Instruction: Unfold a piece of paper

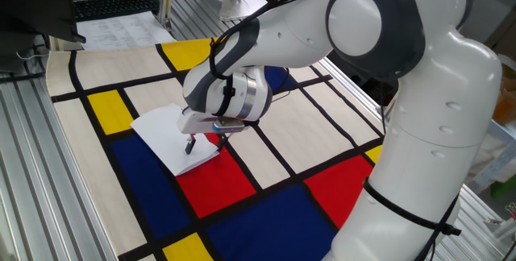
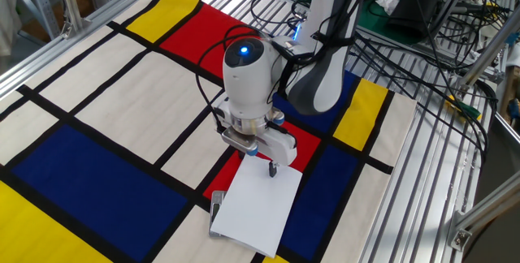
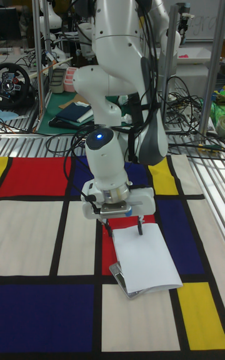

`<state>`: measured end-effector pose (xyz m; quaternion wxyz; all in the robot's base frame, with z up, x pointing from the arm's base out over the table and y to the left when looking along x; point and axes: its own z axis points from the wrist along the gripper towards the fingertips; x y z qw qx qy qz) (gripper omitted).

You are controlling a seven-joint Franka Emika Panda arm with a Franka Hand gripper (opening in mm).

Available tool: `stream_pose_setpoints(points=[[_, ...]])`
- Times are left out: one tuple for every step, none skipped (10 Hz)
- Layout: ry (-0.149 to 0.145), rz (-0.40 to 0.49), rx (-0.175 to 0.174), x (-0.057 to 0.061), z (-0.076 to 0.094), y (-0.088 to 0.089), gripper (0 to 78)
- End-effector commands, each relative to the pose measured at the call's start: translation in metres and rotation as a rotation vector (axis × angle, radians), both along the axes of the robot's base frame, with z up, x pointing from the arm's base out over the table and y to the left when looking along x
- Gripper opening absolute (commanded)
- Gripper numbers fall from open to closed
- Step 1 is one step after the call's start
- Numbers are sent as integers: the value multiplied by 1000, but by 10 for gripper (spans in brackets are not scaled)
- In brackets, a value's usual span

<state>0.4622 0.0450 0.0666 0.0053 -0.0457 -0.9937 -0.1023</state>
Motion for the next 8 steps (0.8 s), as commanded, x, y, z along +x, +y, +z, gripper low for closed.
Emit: stream_pose_setpoints(points=[[-1, -9, 6, 1, 2, 4, 774], [1, -15, 6, 0, 3, 8, 774], [1, -19, 8, 0, 4, 10, 774], [2, -27, 19, 0, 4, 11, 774], [3, -35, 34, 0, 5, 12, 774], [4, -36, 35, 0, 5, 12, 774], [4, -39, 35, 0, 6, 12, 774], [2, -49, 33, 0, 6, 12, 774]])
